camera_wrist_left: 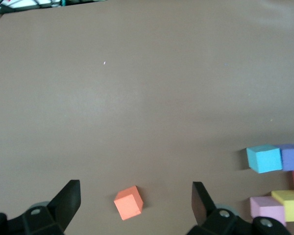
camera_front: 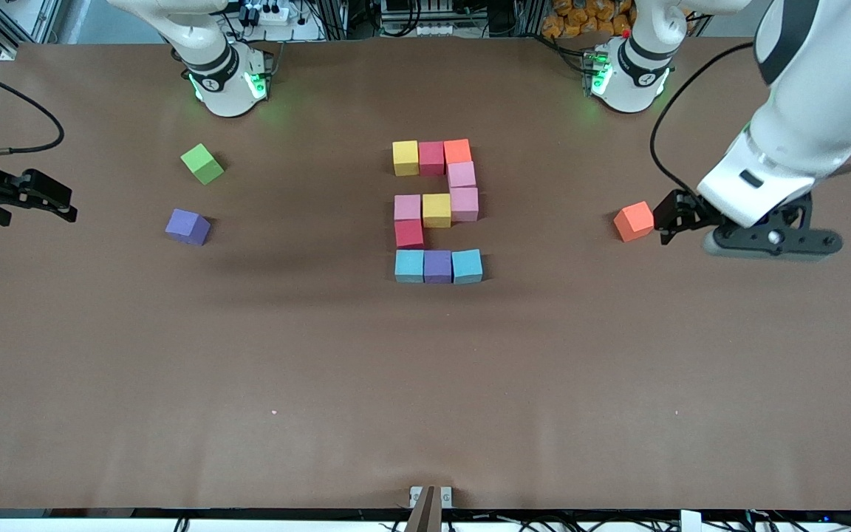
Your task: Form number 2 with 11 blocks
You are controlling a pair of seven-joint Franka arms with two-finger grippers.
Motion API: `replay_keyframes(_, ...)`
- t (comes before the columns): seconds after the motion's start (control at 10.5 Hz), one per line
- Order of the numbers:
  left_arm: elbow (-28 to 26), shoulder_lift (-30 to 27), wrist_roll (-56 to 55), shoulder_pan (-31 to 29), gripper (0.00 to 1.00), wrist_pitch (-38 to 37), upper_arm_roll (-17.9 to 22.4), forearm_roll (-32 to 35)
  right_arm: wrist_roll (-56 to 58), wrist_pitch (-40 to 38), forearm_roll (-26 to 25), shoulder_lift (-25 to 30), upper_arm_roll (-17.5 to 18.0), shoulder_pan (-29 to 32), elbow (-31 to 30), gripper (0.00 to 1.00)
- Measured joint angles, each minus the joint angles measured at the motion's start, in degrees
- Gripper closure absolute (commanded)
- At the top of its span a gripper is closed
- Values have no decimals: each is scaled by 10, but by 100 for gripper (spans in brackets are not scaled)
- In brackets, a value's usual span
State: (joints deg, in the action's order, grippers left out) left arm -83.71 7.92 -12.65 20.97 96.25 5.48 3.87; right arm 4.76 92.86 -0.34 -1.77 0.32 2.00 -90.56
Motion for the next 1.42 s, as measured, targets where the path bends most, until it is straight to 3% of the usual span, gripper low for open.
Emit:
replay_keyframes(0.38,-9,-9,98,-144,0,-8,-45,-18,0,0,0,0,0,0,0,0)
replay_keyframes(0.85,-77,-82,55,-159,0,1,-78,-28,0,0,0,0,0,0,1,0)
replay_keyframes(1.42,-79,-93,53,-177,0,-42,-79,-28,0,2,0,0,0,0,2,0)
